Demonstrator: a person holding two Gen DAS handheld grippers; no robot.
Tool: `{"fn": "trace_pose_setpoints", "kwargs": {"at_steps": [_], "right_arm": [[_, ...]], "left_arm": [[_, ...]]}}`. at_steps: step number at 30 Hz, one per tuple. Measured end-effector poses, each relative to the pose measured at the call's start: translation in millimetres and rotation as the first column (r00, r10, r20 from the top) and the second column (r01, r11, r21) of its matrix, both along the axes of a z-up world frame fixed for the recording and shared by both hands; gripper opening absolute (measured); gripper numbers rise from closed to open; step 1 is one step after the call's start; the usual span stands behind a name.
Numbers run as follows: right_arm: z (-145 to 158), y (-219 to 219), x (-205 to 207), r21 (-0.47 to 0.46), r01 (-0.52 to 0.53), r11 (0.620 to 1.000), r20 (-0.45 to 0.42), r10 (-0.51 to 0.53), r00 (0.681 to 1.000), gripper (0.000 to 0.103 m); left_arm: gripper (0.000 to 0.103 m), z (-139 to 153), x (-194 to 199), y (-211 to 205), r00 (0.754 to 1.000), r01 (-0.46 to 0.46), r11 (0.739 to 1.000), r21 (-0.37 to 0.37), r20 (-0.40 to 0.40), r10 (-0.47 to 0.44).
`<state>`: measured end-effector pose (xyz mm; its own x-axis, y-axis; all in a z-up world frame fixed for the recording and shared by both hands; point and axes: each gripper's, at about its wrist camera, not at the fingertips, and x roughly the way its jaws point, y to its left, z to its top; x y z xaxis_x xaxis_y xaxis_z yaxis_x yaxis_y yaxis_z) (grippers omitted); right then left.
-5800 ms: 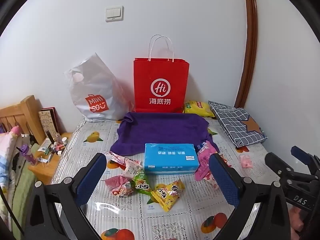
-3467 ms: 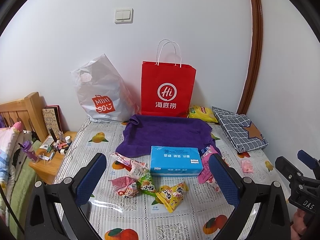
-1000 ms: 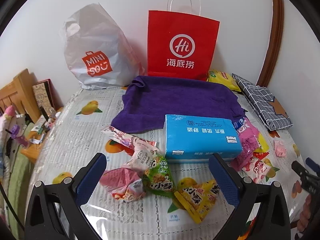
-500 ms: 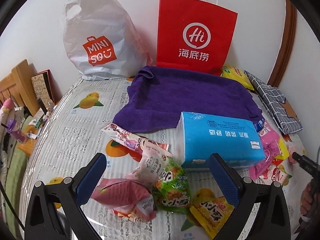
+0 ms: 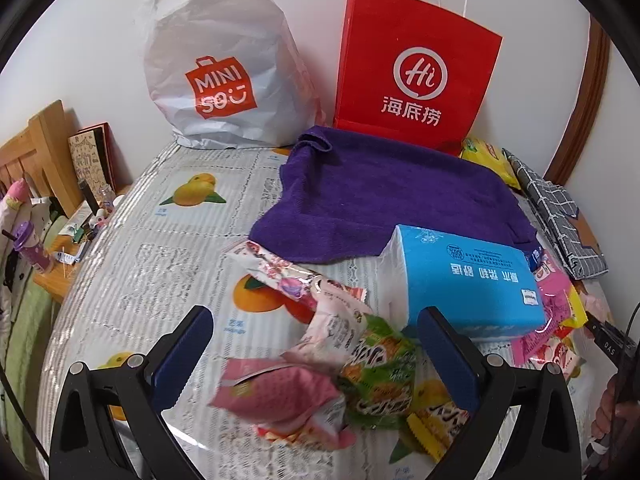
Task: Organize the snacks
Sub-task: 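Reach the right tool to the pink candy packet and close on it, then lift the pink candy with the right tool while the left tool grasps the pink wrapper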
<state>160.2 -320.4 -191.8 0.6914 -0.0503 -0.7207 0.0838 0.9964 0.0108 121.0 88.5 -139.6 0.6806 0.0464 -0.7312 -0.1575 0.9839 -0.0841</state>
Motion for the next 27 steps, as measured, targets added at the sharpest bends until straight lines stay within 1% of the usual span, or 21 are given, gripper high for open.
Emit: {"fn": "trace_pose_setpoints", "kwargs": {"at_steps": [3, 6, 9, 12, 17, 19, 22, 27], "right_arm": [[11, 12, -11, 0.023, -0.025, 0.999, 0.033, 0.024, 0.999, 0.040], [18, 24, -21, 0.033, -0.051, 0.998, 0.051, 0.049, 0.997, 0.040], [20, 37, -32, 0.047, -0.087, 0.995, 0.060, 0.084, 0.995, 0.040], [18, 48, -42, 0.044, -0.112, 0.993, 0.056, 0.110, 0.992, 0.040], [16, 54, -53, 0.053, -0.128, 0.990, 0.051, 0.125, 0.991, 0.040], [17, 57, -55, 0.053, -0.127, 0.990, 0.049, 0.124, 0.991, 0.040], [18, 60, -58, 0.049, -0.132, 0.990, 0.051, 0.130, 0.990, 0.040], [19, 70, -62, 0.028, -0.148, 0.989, 0.042, 0.147, 0.988, 0.040]], "left_arm": [[0.102, 1, -7, 6, 1.000, -0.006, 1.000, 0.023, 0.001, 0.006], [0.102, -2, -12, 11, 1.000, -0.012, 0.999, 0.034, -0.019, 0.013], [0.102, -8, -14, 16, 0.998, -0.032, 0.998, 0.048, -0.044, 0.034], [0.099, -13, -14, 22, 0.996, -0.045, 0.997, 0.056, -0.070, 0.049], [0.097, -16, -10, 28, 0.994, -0.036, 0.997, 0.068, -0.097, 0.042], [0.097, -18, -8, 28, 0.992, -0.018, 0.998, 0.053, -0.122, 0.025], [0.098, -22, -10, 25, 0.993, 0.008, 1.000, 0.018, -0.120, -0.006], [0.099, -40, -10, 16, 0.986, 0.040, 0.999, 0.011, -0.164, -0.038]]}}
